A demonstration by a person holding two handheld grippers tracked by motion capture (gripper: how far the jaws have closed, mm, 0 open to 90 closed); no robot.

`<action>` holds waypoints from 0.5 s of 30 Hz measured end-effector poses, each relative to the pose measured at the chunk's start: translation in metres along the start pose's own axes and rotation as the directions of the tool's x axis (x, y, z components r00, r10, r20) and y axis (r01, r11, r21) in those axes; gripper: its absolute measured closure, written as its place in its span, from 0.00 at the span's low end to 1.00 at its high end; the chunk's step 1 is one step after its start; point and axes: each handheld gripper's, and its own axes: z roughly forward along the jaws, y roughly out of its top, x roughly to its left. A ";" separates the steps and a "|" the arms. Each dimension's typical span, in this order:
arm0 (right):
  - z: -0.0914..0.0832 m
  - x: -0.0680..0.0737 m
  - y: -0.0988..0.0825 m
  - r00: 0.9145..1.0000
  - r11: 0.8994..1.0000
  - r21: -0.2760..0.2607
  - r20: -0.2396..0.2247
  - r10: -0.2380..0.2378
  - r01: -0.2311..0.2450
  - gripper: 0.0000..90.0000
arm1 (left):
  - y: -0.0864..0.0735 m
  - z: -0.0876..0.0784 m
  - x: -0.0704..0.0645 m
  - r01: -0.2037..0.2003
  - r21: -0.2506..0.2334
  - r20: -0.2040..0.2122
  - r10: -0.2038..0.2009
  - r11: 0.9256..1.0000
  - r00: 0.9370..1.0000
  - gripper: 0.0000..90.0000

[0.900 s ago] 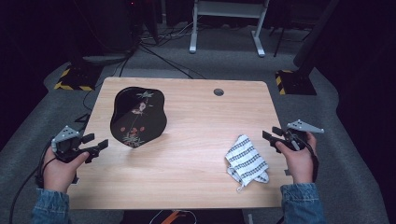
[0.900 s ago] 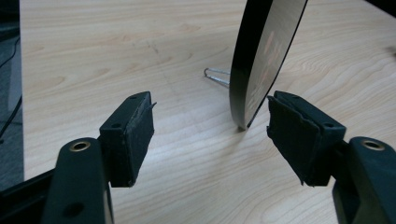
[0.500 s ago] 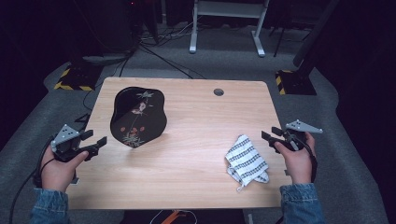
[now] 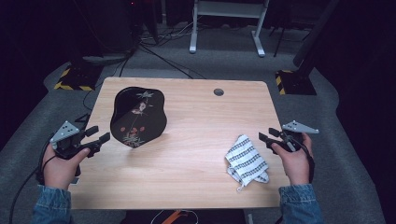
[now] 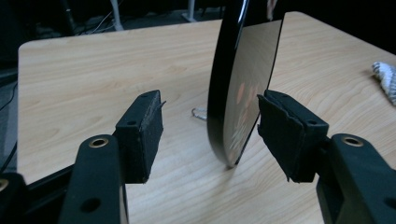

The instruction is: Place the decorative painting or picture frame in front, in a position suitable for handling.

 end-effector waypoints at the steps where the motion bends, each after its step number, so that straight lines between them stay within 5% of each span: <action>1: 0.000 0.000 -0.001 1.000 1.000 0.005 -0.001 -0.006 0.006 0.52 | 0.001 0.001 0.000 -0.002 -0.010 0.001 0.002 1.000 1.000 0.44; 9: -0.003 0.006 -0.009 1.000 1.000 0.023 -0.005 -0.004 0.005 0.52 | 0.005 0.018 0.004 0.023 -0.032 0.083 -0.021 0.999 0.996 0.42; 15: -0.008 0.005 -0.017 1.000 0.999 0.033 0.002 0.009 -0.010 0.52 | 0.005 0.036 0.007 0.010 -0.014 0.107 -0.009 1.000 0.994 0.40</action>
